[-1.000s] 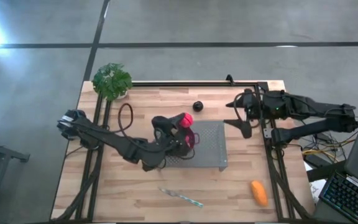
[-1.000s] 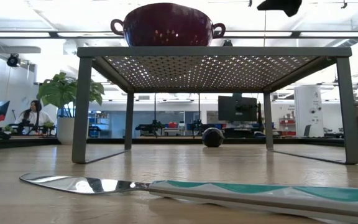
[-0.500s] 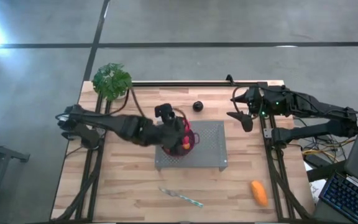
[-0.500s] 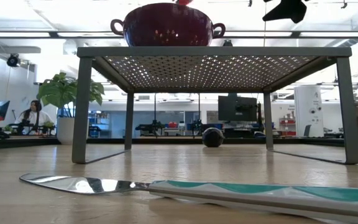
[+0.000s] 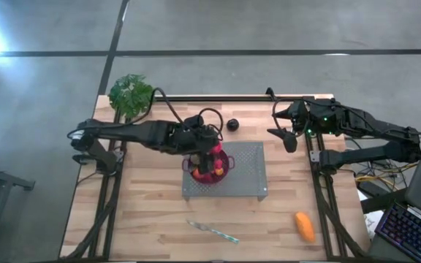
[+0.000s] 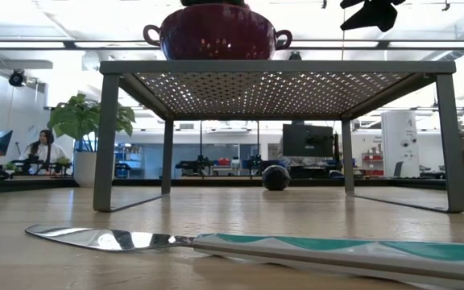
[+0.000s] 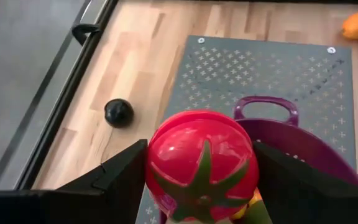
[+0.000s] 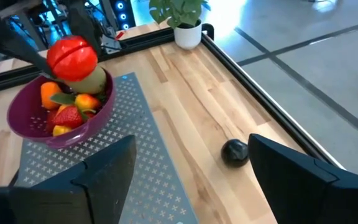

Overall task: Pick & Place Fruit
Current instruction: Put the tomato into the purple strainer bowl

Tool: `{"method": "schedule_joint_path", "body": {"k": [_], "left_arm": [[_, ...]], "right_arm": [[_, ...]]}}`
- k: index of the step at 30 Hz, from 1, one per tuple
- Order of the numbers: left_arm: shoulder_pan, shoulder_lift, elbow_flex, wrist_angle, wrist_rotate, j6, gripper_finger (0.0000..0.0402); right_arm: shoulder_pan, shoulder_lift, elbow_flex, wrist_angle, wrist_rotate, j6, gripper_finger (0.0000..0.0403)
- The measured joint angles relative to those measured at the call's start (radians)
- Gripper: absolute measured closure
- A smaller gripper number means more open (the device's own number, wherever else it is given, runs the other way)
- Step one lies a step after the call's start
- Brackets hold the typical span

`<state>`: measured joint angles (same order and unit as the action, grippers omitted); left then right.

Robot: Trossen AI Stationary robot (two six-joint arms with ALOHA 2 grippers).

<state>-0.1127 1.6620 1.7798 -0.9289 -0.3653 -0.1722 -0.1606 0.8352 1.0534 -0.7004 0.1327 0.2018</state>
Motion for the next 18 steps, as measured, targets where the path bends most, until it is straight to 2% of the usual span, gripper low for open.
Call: {"method": "schedule_joint_path", "body": {"k": [18], "left_arm": [[0.0,0.1,-0.019,-0.014,0.006,0.075,0.0133]], "right_arm": [[0.0,-0.002,0.0,-0.012,0.0,0.0,0.0061]]}}
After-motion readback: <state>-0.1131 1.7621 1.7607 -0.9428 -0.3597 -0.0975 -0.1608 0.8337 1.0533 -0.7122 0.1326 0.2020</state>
